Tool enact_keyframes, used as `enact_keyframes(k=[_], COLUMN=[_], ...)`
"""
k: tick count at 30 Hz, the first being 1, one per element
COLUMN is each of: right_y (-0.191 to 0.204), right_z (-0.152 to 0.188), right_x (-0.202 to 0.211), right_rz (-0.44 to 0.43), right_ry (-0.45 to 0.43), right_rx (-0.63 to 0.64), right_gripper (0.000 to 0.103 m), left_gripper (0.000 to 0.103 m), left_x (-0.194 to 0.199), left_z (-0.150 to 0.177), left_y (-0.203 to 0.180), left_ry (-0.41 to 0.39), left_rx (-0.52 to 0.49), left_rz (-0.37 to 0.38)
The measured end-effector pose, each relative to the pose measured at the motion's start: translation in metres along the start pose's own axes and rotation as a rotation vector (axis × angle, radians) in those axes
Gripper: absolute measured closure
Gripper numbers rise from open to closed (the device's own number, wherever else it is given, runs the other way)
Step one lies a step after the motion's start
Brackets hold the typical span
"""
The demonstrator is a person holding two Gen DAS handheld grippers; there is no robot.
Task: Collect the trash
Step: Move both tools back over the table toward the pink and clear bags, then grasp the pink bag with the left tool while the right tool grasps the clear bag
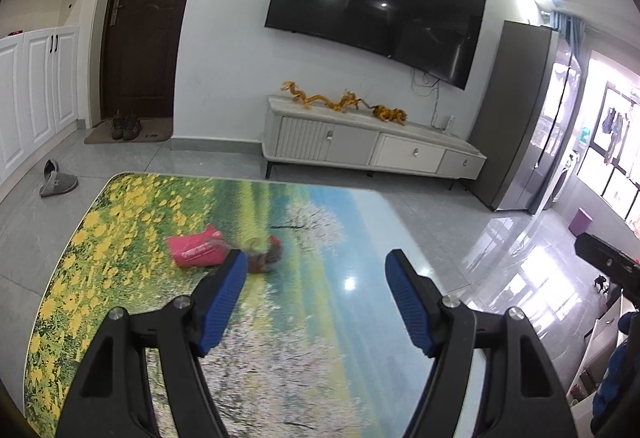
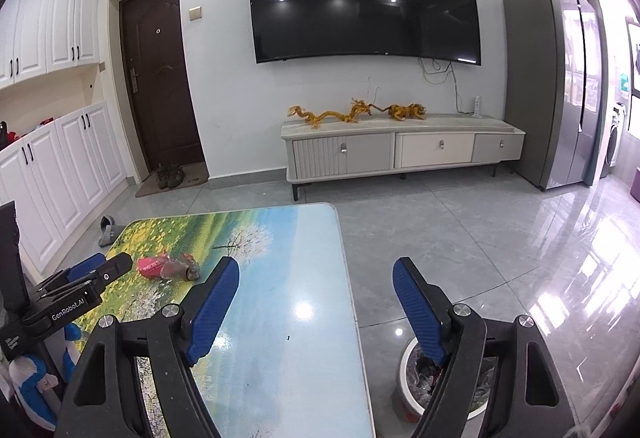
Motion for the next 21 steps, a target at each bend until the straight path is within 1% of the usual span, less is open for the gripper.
enact_keyframes(k=[4,7,10,13,18,21], right_y=[0.009,0.018,0.028,0.04,0.063,0.077], right_z=[0.002,0.004,0.005,0.006,0.006,0.006], right_x=[-0.022,-0.039,-0.059,-0.079,-0.113,-0.134], right_rz=[-0.032,-0.064,-0.094,-0.138,-0.214,-0.264], right_ry=[0.038,0.064,0.09,0.119,0.158,0.183], right_rx=[0.018,0.028,0.045,0.053,0.068,0.075], right_gripper=[0.025,0.025,0.025,0.025,0.025,0.025], left_gripper=[0.033,0.033,0.033,0.033,0.033,0.033], left_x=[-0.02,-0.035,-0.047,-0.062,-0.091,-0.114], left_z=[0.005,0.008,0.007,0.003,-0.002,0.0], left_y=[0.039,0.069,0.09,0.103,0.107,0.109], left_ry=[0.029,0.055,0.076,0.106,0.169,0.21], left_rx=[-0.003,-0.028,-0.075,-0.123,-0.212,-0.255], left_rz=[-0.06,-0.099,-0.105,-0.073,-0.015,-0.013])
Point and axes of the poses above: each gripper's, at about its wrist camera, not at the fingertips, and x roughly against the way its jaws point, y to its left, z to its underside, the point moved 4 cm from there along -x, roughly the way its jaws point, and after that the axes turned 1 degree about x, right-handed, at the moved point
